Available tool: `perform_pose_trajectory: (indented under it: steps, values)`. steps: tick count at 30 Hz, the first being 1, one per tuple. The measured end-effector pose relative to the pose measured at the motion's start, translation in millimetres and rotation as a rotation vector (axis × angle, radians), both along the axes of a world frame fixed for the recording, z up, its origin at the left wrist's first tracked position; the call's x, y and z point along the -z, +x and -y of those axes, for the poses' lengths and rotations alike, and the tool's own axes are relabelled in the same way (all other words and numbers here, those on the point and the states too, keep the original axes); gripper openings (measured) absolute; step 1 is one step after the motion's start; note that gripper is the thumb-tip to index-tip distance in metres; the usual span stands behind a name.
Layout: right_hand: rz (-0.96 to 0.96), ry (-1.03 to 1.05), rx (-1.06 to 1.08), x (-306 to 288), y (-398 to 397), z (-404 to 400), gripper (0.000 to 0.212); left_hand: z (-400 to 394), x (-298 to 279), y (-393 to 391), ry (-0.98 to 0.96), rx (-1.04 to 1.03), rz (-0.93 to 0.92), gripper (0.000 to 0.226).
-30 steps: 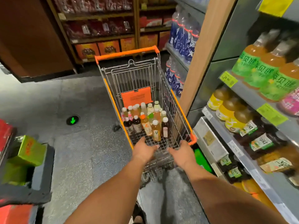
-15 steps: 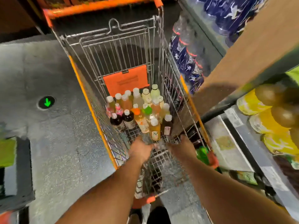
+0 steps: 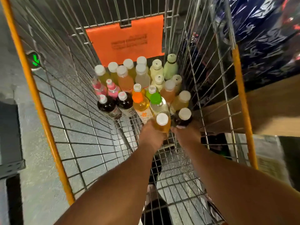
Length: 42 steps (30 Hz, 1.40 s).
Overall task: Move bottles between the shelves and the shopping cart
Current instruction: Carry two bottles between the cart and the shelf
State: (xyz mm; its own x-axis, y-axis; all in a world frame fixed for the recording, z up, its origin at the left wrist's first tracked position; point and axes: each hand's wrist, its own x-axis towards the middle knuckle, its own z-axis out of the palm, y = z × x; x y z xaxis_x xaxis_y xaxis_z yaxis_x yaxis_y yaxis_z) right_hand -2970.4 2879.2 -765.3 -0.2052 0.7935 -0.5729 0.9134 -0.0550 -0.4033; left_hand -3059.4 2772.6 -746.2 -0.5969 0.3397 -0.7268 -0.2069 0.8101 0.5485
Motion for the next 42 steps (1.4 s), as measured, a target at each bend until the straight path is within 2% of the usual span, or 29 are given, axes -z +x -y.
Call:
perform_pose_trajectory:
  steps: [3, 7, 9, 14, 18, 22, 24, 27, 32, 37, 42]
  values:
    - [-0.038, 0.042, 0.031, 4, -7, -2, 0.084, -14, 2, 1, 0.019, -0.023, -0.027, 0.065]
    - [-0.132, 0.071, 0.021, 10, -5, -1, 0.071, -17, 6, 8, 0.014, -0.092, -0.062, 0.063]
    - [-0.159, 0.085, 0.035, 8, -3, 2, 0.071, -14, 5, 11, 0.012, -0.103, -0.100, 0.062]
    - [-0.239, 0.377, -0.028, -14, 0, 23, 0.063, -3, -14, 13, -0.006, -0.105, -0.126, 0.052]
    - [-0.298, 0.255, 0.069, -51, -1, 35, 0.055, 8, -48, 3, -0.016, 0.003, -0.241, 0.047]
    - [-0.430, 0.228, 0.211, -106, 0, 58, 0.046, 25, -100, -7, 0.067, 0.001, -0.272, 0.038]
    - [-0.446, 0.264, 0.234, -138, 3, 74, 0.052, 37, -130, -13, 0.143, 0.023, -0.282, 0.033]
    - [-0.507, 0.341, 0.327, -192, 15, 104, 0.061, 60, -185, -18, 0.213, 0.095, -0.319, 0.043]
    - [-0.683, 0.497, 0.577, -288, 51, 180, 0.047, 120, -285, -6, 0.398, 0.252, -0.363, 0.047]
    - [-0.586, 0.669, 0.757, -367, 130, 265, 0.057, 156, -362, 46, 0.550, 0.427, -0.352, 0.048]
    - [-0.504, 0.767, 0.950, -418, 226, 332, 0.058, 182, -409, 148, 0.630, 0.683, -0.309, 0.050]
